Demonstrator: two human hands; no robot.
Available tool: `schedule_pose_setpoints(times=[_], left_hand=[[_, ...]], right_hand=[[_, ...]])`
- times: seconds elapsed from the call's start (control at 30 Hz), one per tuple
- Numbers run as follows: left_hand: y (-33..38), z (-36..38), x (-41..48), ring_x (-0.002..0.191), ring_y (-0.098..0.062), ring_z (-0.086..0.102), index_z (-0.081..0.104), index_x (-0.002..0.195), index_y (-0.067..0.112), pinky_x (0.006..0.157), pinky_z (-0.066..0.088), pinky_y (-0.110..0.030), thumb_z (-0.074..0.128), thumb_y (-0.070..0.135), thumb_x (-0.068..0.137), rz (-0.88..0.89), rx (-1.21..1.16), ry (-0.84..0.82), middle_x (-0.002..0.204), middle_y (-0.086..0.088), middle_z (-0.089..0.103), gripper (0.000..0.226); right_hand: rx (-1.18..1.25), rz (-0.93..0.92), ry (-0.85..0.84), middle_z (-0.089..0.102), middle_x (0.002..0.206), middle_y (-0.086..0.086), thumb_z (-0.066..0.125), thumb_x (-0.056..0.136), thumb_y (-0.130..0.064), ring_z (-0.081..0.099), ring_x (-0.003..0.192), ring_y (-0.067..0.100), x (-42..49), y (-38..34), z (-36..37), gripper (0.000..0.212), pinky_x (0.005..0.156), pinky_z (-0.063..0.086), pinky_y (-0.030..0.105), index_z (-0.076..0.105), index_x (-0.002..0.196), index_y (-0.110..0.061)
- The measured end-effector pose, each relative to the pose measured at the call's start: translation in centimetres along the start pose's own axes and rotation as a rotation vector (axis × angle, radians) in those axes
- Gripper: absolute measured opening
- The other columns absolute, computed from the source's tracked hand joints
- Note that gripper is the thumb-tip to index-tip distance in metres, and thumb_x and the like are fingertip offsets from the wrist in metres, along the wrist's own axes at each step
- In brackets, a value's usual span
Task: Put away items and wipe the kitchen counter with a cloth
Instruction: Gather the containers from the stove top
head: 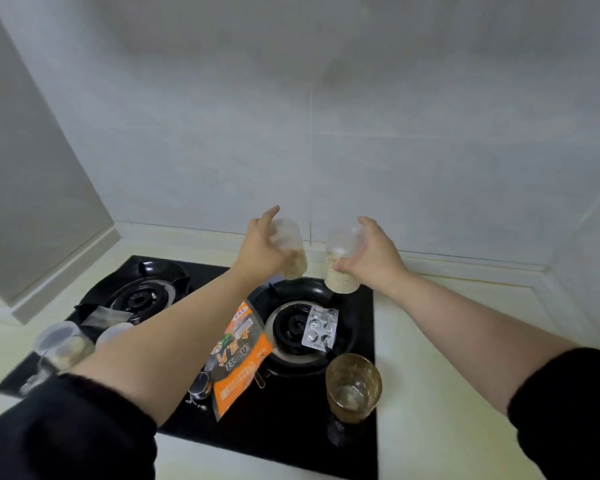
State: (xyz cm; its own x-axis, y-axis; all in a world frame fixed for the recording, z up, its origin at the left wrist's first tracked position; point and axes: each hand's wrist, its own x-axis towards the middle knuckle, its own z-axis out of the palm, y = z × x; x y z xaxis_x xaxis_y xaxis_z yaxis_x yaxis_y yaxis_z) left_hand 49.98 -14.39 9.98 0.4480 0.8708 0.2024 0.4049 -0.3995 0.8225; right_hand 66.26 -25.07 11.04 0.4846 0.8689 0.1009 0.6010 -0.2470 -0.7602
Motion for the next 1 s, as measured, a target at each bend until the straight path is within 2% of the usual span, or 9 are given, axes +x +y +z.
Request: schedule_pose_setpoints(times=[0.17,0.23,0.3,0.4,0.53,0.6,0.7,0.87,1.0], left_hand=[[10.5,3.2,-4.4,0.112,-0.022,0.055,0.047,0.136,0.021,0.085,0.049,-0.030,0.076,-0.001,0.075,0.000,-0.343,-0.114,0.121,-0.005,0.051,0.071],[15.0,4.4,-6.3,0.100,-0.017,0.058,0.046,0.137,0.024,0.076,0.052,-0.025,0.073,0.000,0.078,0.040,-0.381,-0.159,0.114,-0.001,0.053,0.069],[19.6,5.2,-8.2,0.090,-0.010,0.059,0.044,0.138,0.025,0.067,0.050,-0.018,0.070,0.001,0.082,0.106,-0.401,-0.190,0.110,0.002,0.053,0.066],[26.5,5.9,-10.6,0.094,-0.016,0.060,0.043,0.139,0.024,0.074,0.051,-0.023,0.071,0.002,0.081,0.201,-0.471,-0.189,0.117,-0.009,0.055,0.069],[34.6,5.6,-12.4,0.103,-0.019,0.060,0.044,0.139,0.018,0.090,0.049,-0.033,0.081,0.016,0.073,0.270,-0.531,-0.151,0.117,-0.005,0.053,0.076],[38.1,4.8,-12.5,0.104,-0.024,0.062,0.060,0.120,0.010,0.092,0.051,-0.036,0.083,0.029,0.070,0.292,-0.530,-0.106,0.109,-0.007,0.063,0.058],[43.1,2.7,-12.6,0.096,-0.025,0.065,0.067,0.094,0.006,0.094,0.051,-0.042,0.076,0.045,0.074,0.327,-0.542,-0.067,0.099,-0.010,0.069,0.044],[49.7,-1.3,-13.3,0.106,-0.021,0.060,0.057,0.116,0.016,0.095,0.049,-0.047,0.059,0.068,0.076,0.492,-0.505,-0.007,0.115,-0.004,0.062,0.066],[54.4,-5.2,-13.7,0.115,-0.022,0.056,0.038,0.135,0.022,0.097,0.047,-0.047,0.052,0.080,0.063,0.535,-0.508,-0.140,0.130,-0.002,0.053,0.094]], right_hand=[[0.214,0.046,0.079,0.051,0.132,0.007,0.085,0.067,-0.010,0.052,0.115,0.019,-6.0,-0.1,-11.2,0.082,0.089,0.037,0.019,0.042,0.137,-0.004],[0.291,0.040,0.109,0.056,0.115,0.002,0.084,0.067,-0.005,0.055,0.102,0.015,-9.0,0.0,-15.6,0.068,0.080,0.040,0.015,0.051,0.126,-0.008],[0.379,0.030,0.138,0.060,0.113,0.002,0.082,0.066,0.001,0.060,0.099,0.018,-11.5,0.1,-19.5,0.061,0.085,0.048,0.024,0.053,0.118,-0.009],[0.528,0.004,0.098,0.060,0.117,0.005,0.075,0.075,0.001,0.060,0.102,0.022,-15.1,-1.0,-25.3,0.064,0.089,0.048,0.042,0.045,0.128,-0.016],[0.627,-0.127,0.140,0.060,0.101,-0.003,0.068,0.084,-0.003,0.060,0.085,0.011,-18.1,-3.4,-31.9,0.041,0.074,0.048,0.034,0.047,0.114,-0.022],[0.605,-0.202,0.185,0.065,0.094,-0.002,0.070,0.082,-0.003,0.063,0.081,0.011,-18.9,-5.4,-35.3,0.023,0.071,0.050,0.032,0.057,0.095,-0.017],[0.560,-0.298,0.270,0.071,0.098,0.005,0.078,0.074,-0.007,0.068,0.091,0.020,-19.8,-9.4,-39.9,0.024,0.084,0.052,0.040,0.063,0.090,-0.016],[0.593,-0.472,0.318,0.070,0.102,-0.003,0.075,0.078,-0.016,0.066,0.094,0.018,-20.9,-15.2,-44.5,0.032,0.078,0.052,0.036,0.064,0.108,-0.021],[0.577,-0.580,0.358,0.067,0.111,-0.002,0.072,0.083,-0.027,0.063,0.100,0.017,-20.7,-20.1,-47.0,0.040,0.083,0.053,0.041,0.055,0.119,-0.023]])
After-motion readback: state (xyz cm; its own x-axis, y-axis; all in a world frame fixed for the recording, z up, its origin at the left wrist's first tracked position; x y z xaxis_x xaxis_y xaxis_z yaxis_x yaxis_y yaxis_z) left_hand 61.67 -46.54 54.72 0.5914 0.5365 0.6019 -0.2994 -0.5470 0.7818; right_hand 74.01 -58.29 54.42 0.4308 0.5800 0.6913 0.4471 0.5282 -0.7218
